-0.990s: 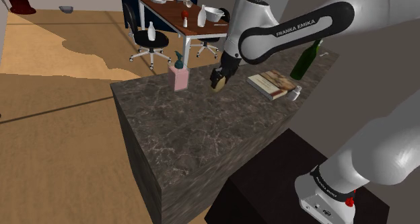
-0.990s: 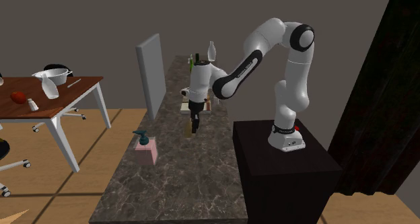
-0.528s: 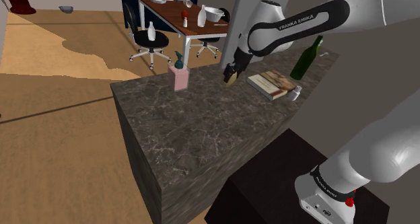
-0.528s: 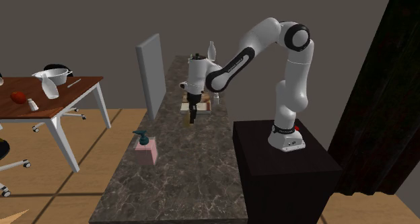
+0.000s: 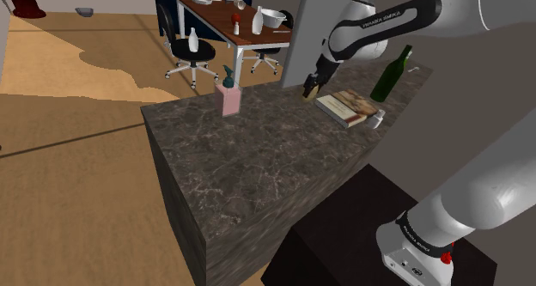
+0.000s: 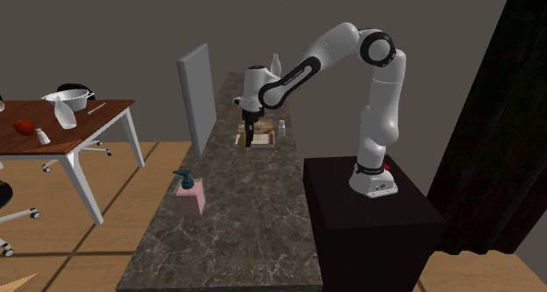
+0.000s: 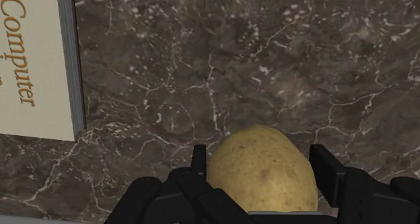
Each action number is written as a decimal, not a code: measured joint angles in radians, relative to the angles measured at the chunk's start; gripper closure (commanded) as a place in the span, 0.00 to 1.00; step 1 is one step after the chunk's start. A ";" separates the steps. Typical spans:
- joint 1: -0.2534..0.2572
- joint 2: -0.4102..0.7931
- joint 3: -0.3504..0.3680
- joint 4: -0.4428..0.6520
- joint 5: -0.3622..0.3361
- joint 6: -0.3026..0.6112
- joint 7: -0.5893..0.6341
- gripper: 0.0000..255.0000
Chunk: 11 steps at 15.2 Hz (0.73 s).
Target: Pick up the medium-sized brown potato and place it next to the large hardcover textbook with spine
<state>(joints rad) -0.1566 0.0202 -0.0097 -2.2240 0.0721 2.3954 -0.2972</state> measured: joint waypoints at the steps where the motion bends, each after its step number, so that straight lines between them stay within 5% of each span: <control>1: -0.010 0.020 -0.010 0.022 0.005 -0.003 -0.024 1.00; 11: -0.067 0.116 -0.052 0.075 0.041 0.032 -0.151 1.00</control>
<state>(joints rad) -0.2237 0.1362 -0.0619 -2.1492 0.1133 2.4276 -0.4487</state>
